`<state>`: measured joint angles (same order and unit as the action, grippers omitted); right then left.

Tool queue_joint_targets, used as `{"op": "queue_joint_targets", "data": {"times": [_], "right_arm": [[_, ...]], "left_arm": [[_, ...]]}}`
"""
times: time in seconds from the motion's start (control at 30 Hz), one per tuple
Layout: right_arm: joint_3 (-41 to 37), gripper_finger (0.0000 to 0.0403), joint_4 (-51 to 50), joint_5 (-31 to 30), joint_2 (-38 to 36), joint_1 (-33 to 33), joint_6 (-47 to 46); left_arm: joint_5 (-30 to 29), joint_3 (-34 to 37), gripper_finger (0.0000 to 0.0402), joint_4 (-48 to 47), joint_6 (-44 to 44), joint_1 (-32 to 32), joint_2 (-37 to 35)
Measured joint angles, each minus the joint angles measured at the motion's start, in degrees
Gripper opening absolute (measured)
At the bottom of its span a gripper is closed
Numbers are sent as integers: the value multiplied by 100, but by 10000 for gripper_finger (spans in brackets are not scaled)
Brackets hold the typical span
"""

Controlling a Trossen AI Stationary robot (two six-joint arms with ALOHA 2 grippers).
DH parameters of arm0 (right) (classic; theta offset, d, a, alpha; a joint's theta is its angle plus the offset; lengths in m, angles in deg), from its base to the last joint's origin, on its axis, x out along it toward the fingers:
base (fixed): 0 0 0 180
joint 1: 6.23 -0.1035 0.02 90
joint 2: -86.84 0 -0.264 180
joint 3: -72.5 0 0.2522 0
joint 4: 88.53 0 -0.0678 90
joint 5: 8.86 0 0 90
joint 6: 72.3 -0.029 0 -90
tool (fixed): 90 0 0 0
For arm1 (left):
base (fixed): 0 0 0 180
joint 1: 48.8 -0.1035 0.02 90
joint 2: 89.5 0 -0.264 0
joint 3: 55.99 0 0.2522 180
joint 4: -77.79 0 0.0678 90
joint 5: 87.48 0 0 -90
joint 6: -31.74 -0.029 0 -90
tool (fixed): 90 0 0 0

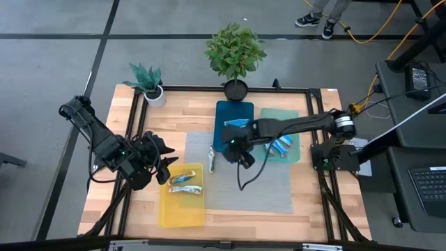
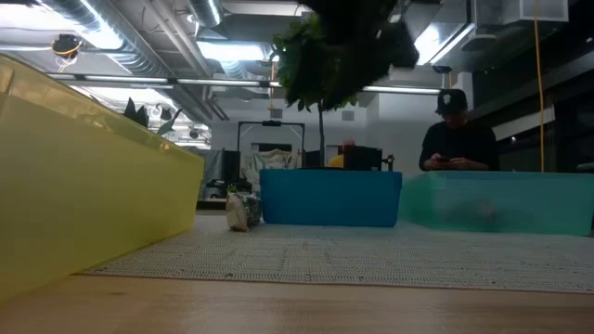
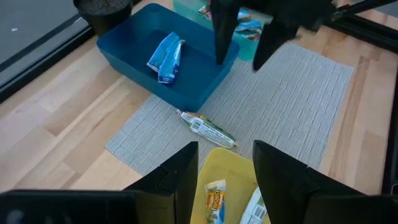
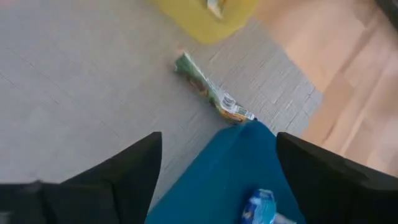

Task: Pick and place Granola Bars by type
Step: Put the yellow granola bar into the yellow bin

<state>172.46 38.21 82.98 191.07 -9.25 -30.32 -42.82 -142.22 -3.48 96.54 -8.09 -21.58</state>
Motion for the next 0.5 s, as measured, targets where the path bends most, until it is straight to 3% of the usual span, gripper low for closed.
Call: {"op": "queue_joint_targets", "data": {"times": [0.2, 0.5], "right_arm": [[0, 309, 600, -129, 594, -132, 423], [0, 308, 1192, 270, 1253, -169, 783]], "left_arm": [[2, 0, 144, 2, 2, 0, 0], [-45, 2, 145, 0, 4, 0, 1]]}}
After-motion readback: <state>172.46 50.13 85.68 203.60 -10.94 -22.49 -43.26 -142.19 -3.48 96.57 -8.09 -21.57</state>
